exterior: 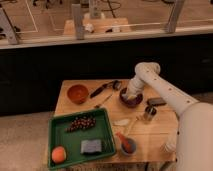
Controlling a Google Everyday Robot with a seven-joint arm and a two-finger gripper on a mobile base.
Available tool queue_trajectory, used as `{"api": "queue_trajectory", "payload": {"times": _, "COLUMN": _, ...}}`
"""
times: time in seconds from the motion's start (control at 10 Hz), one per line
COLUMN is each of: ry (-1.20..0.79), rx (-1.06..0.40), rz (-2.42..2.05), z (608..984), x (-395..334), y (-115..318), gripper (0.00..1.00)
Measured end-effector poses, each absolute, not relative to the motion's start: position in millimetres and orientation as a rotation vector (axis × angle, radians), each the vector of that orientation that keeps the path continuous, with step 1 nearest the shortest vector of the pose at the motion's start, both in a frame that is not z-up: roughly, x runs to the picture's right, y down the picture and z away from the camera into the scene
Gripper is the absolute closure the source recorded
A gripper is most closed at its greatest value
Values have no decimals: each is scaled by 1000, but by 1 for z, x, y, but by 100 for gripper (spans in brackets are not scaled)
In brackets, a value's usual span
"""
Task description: Wipe purple bowl with towel
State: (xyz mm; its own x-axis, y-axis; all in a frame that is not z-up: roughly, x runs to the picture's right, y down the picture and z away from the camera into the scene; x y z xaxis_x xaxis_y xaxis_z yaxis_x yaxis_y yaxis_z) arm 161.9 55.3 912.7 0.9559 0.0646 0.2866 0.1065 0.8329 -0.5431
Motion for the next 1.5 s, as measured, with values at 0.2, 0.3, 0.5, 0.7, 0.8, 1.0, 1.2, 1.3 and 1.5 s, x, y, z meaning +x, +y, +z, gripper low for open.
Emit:
{"api": "queue_trajectory", "payload": {"times": 0.2, "ry": -299, "rx": -592, "rz": -30, "z": 906, "x": 170, "y": 59, "gripper": 94}}
{"api": "queue_trajectory", "payload": {"times": 0.3, "ry": -297, "rx": -595, "rz": -35, "z": 904, "x": 173, "y": 61, "gripper": 94}}
{"api": "queue_trajectory", "payload": {"times": 0.5, "ry": -292, "rx": -601, "rz": -47, "z": 899, "x": 179, "y": 66, "gripper": 94}}
{"api": "queue_trajectory", "payload": {"times": 0.7, "ry": -279, "rx": -608, "rz": -60, "z": 896, "x": 186, "y": 71, "gripper": 94}}
{"api": "queue_trajectory", "payload": {"times": 0.8, "ry": -271, "rx": -611, "rz": -60, "z": 895, "x": 190, "y": 72, "gripper": 94}}
{"api": "queue_trajectory", "payload": {"times": 1.0, "ry": -257, "rx": -612, "rz": -47, "z": 899, "x": 200, "y": 72, "gripper": 94}}
{"api": "queue_trajectory", "payload": {"times": 1.2, "ry": -253, "rx": -601, "rz": -35, "z": 905, "x": 203, "y": 64, "gripper": 94}}
{"api": "queue_trajectory", "payload": {"times": 1.3, "ry": -256, "rx": -594, "rz": -36, "z": 907, "x": 201, "y": 60, "gripper": 94}}
{"api": "queue_trajectory", "payload": {"times": 1.5, "ry": -262, "rx": -579, "rz": -40, "z": 914, "x": 195, "y": 51, "gripper": 94}}
